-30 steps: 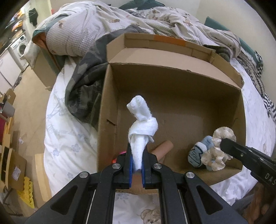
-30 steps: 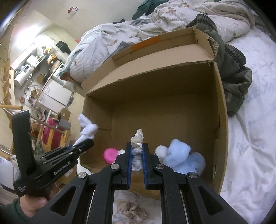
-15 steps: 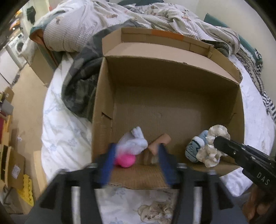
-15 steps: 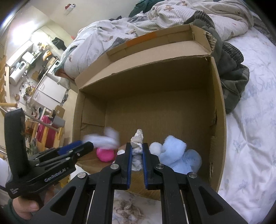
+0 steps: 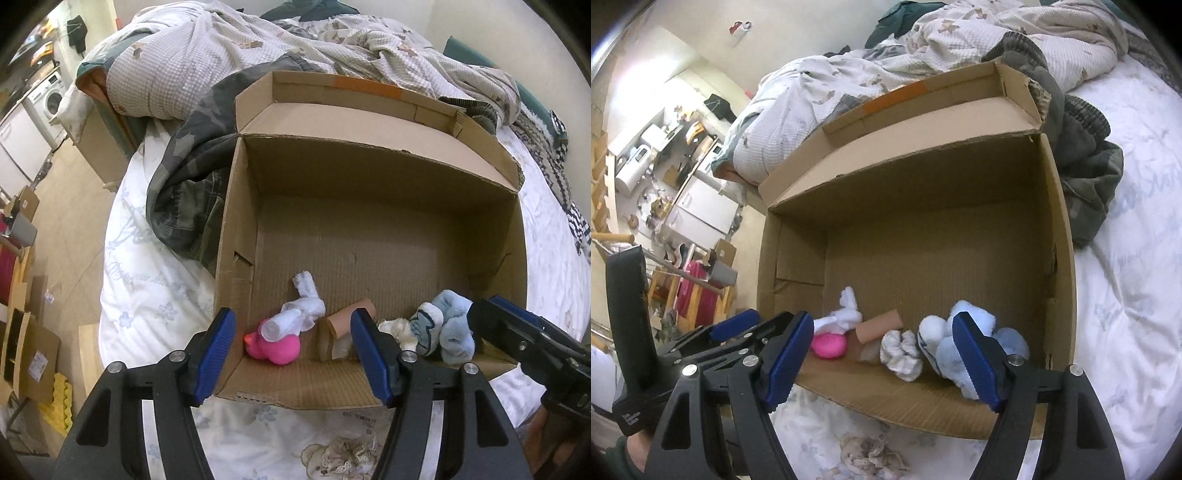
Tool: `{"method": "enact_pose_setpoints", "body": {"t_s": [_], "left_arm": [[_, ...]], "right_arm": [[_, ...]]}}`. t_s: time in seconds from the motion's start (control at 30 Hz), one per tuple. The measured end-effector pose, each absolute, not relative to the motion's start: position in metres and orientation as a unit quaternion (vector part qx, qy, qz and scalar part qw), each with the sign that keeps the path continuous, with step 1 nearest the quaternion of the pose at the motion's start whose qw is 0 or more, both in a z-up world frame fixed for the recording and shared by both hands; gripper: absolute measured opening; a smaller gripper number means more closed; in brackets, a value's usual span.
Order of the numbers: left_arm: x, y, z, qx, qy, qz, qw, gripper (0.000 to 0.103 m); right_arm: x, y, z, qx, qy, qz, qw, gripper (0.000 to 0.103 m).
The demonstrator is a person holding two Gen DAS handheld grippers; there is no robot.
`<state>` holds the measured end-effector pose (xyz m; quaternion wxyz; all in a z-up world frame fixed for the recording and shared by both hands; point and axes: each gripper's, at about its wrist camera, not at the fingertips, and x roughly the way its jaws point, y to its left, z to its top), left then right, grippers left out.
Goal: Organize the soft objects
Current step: 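Open the left tool releasing the white sock while the right tool releases the scrunchie, then withdraw both open tools from the box toward the remaining items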
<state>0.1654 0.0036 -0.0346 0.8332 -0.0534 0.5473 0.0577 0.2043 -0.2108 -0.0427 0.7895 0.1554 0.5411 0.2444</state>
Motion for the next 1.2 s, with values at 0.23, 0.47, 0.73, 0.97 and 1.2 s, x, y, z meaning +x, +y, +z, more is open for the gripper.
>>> {"method": "enact_pose_setpoints", "body": {"t_s": [0.23,0.47,0.73,0.97,1.2], "left_arm": [[0.163,-0.001,-0.036,-0.045,0.549,0.055,0.833,0.062],[0.156,0.004,-0.033,-0.047,0.546,0.062,0.834,0.062],[0.139,0.013,-0.023,-0.055,0.539,0.069,0.837,0.062],[0.121,0.018,-0.021,-0.068,0.543,0.069,0.834,0.062],[0.102,0.018,-0.024,-0.060,0.550,0.067,0.830,0.062]], "right_arm": [[0.204,-0.212,-0.042,0.155,0.541,0.242,0.790,0.082],[0.202,-0.214,-0.038,0.159,0.537,0.241,0.793,0.082],[0.193,-0.217,-0.036,0.158,0.540,0.238,0.792,0.082],[0.183,-0.228,-0.036,0.168,0.544,0.223,0.791,0.082],[0.166,-0.239,-0.035,0.165,0.547,0.219,0.791,0.082]]}}
